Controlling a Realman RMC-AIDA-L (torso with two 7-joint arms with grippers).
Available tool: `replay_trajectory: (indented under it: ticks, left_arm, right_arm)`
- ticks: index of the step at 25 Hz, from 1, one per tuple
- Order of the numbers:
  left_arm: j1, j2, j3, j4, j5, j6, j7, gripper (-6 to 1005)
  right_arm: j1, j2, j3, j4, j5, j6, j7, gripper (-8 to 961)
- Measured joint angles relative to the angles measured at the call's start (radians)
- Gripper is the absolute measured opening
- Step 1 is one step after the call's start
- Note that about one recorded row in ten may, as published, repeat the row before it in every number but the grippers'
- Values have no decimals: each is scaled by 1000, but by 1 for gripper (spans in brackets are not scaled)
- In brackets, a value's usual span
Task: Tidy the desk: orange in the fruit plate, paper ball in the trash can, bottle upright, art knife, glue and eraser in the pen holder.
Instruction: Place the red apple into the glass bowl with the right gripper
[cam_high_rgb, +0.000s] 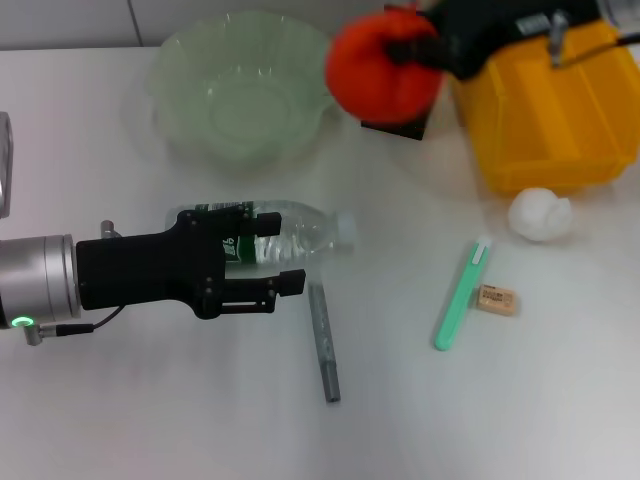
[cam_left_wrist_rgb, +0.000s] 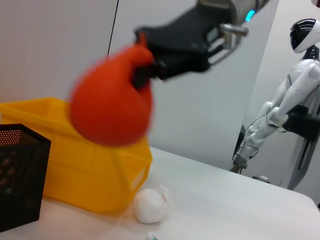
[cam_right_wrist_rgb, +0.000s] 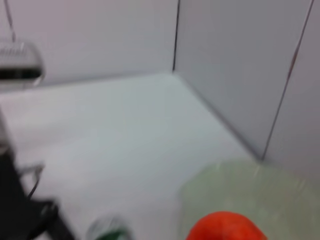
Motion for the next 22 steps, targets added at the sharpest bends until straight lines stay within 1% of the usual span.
replay_trajectory:
  ticks: [1,2,4,5,6,8,9,10,11,14,15,16,18,22]
  left_arm:
    - [-1,0,0,0,0,0,0,812]
    - [-1,0,0,0,0,0,0,812]
    - [-1,0,0,0,0,0,0,812]
    - [-1,-1,0,0,0,0,0,812]
    - [-1,-1,0,0,0,0,0,812]
    - [-2,-1,-8,0,-1,-1,2,812]
    - [-2,-1,-8,0,-1,-1,2,812]
    - [-3,-1,-12,0,-1,-1,4,812]
    - [-3,-1,-12,0,-1,-1,4,812]
    - [-5,-2,-13,0,-1,-1,4,812]
    - [-5,-2,-15,0,-2,-1,4,812]
    - [-5,-2,-15,0,-2,-1,4,812]
    - [-6,-4,-19,0,-2,-1,5,812]
    - [-8,-5,-25,0,-2,-1,7,812]
  right_arm:
    - [0,0,0,0,0,0,0,60]
    - [0,2,-17,22,27,46,-11,52]
    - [1,2,-69,73,91,156,-35,44]
    - [3,3,-138,128,159,293,-65,44]
    - [3,3,-138,128,159,293,-65,44]
    - [14,3,-193,174,207,389,-96,43]
    - [24,3,-220,205,235,438,-116,43]
    - [54,5,-268,270,291,522,-156,43]
    - [54,5,-268,270,291,522,-156,43]
    - [103,9,-339,380,369,656,-210,43]
    - [137,11,-392,453,439,755,-251,43]
    - [137,11,-392,453,439,755,-251,43]
    - [173,13,-448,523,514,841,-295,42]
    - [225,16,-550,622,652,967,-377,42]
